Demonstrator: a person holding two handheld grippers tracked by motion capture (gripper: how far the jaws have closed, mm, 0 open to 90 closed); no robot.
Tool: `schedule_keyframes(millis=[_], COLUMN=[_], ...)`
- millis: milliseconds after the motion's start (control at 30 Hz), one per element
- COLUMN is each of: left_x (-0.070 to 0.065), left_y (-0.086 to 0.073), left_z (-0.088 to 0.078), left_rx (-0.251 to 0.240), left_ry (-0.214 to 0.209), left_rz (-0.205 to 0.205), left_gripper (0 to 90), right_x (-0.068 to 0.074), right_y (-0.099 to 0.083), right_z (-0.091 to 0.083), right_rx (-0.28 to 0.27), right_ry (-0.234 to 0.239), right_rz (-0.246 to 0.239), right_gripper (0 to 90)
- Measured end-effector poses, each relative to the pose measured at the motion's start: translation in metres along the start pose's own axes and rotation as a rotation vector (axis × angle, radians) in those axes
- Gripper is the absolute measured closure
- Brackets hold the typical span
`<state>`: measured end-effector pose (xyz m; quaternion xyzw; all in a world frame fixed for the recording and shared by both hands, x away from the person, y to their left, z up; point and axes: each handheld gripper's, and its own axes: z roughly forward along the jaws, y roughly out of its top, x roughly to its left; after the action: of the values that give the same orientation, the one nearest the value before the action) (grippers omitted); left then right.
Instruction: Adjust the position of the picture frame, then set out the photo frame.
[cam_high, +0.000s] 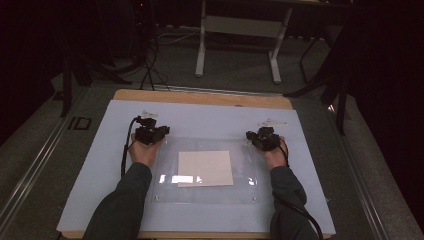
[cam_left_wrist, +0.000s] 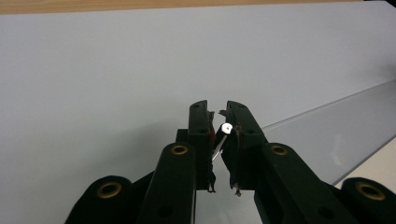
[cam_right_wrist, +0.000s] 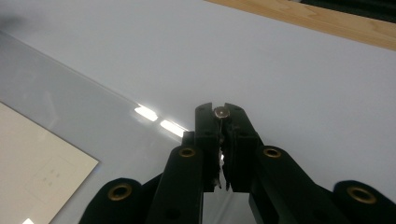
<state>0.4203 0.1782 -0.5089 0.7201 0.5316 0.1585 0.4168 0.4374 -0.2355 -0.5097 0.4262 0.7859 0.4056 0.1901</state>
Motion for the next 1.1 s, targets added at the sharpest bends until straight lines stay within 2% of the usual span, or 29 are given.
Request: schedule_keyframes(millis=[667,833,933,1100], left_x=[0.0026,0.0027,0.0045,0.008], left_y=[-0.0028,-0.0042,-0.0061,-0.0104], left_z=[0.0002,-0.0004,-0.0024,-0.0065], left_rx=[-0.019,-0.024,-0.04,-0.046], left_ry=[-0.019,-0.023,-0.045,-0.058], left_rz=[-0.016,-0.02,-0.029,-0.016], left_gripper=[80.7,79.9,76.1,70.4], right_x=[0.0002,-0.0007,-0.0023,-0.0058], right_y=[-0.0017,-0.0027,-0.0037,-0.0052], right_z=[0.0009,0.0011,0.001,0.0001], right_rx=[-0.014,-0.023,-0.032,-0.047], right_ry=[-0.009,0.0,0.012,0.049], right_rz=[0.009,0.014,0.029,0.068], right_gripper=[85.2,84.6,83.4,79.5])
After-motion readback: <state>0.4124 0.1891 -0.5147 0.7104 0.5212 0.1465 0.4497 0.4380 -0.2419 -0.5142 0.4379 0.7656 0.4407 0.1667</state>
